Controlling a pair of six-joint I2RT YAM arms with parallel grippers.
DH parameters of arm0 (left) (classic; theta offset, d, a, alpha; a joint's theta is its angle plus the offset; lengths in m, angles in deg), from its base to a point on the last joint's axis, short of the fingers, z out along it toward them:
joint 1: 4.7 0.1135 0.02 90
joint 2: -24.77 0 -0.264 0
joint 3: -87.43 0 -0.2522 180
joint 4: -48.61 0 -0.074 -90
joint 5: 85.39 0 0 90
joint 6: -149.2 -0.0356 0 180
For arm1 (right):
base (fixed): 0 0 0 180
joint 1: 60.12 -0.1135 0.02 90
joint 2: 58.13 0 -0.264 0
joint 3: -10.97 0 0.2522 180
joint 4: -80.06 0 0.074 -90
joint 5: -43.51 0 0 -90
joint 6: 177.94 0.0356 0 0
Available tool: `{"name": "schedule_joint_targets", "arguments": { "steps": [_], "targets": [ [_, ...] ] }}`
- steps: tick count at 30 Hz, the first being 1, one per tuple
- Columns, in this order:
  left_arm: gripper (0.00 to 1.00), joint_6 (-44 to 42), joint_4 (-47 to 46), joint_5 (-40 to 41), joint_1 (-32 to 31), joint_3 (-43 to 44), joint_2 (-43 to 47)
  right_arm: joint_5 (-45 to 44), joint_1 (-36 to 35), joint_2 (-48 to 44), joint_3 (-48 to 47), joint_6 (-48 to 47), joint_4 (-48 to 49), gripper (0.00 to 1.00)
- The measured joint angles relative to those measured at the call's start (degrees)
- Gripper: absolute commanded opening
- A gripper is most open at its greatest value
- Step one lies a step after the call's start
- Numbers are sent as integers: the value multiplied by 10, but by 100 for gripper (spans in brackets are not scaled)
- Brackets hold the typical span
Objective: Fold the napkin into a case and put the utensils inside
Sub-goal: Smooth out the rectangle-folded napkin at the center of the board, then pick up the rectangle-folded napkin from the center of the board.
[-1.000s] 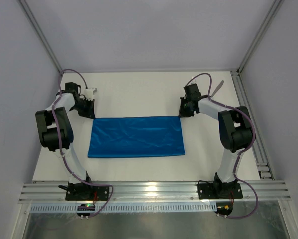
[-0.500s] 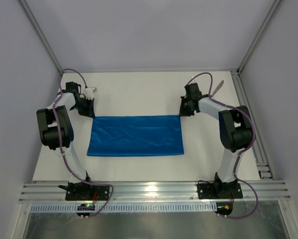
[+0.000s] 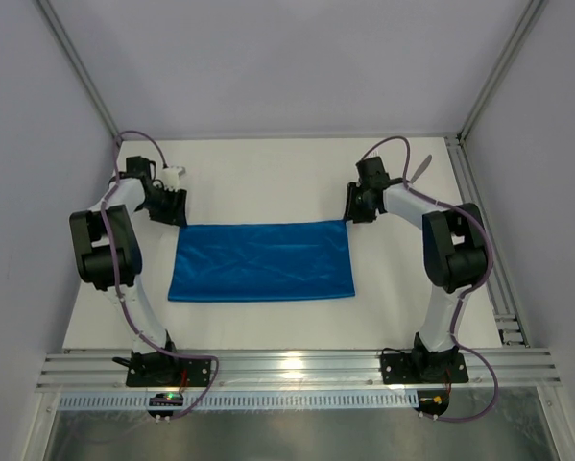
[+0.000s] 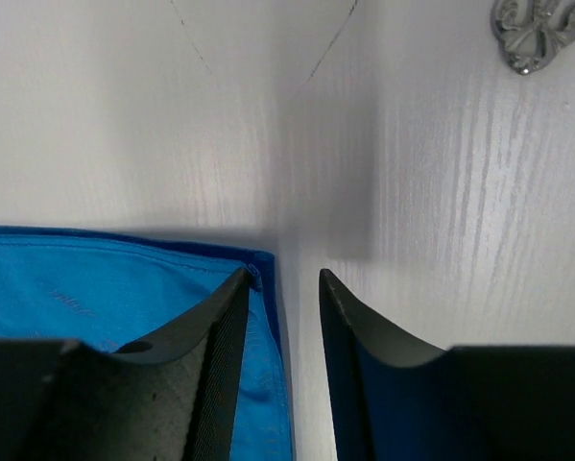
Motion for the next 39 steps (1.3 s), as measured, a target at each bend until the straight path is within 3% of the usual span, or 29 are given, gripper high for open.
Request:
{"name": "schedule_joint_targets", "arguments": {
  "steps": [5, 11, 15, 19, 26, 39],
  "targets": [
    [49, -4, 1, 5, -1, -14, 67, -27, -3, -60, 13, -2, -23, 41],
    [39, -34, 40, 5, -3, -80, 217, -72, -45, -225, 109, 14, -34, 42],
    [40, -63, 84, 19, -5, -155, 271, -74, -89, -299, 205, 52, -35, 57],
    [43, -80, 127, 45, -5, -224, 289, -57, -86, -372, 321, 104, -43, 63],
    [43, -77, 137, 59, -5, -248, 291, 22, -84, -437, 456, 210, 19, 63],
    [43, -76, 118, 65, -5, -272, 279, 85, -84, -485, 554, 351, 159, 49]
  ]
}}
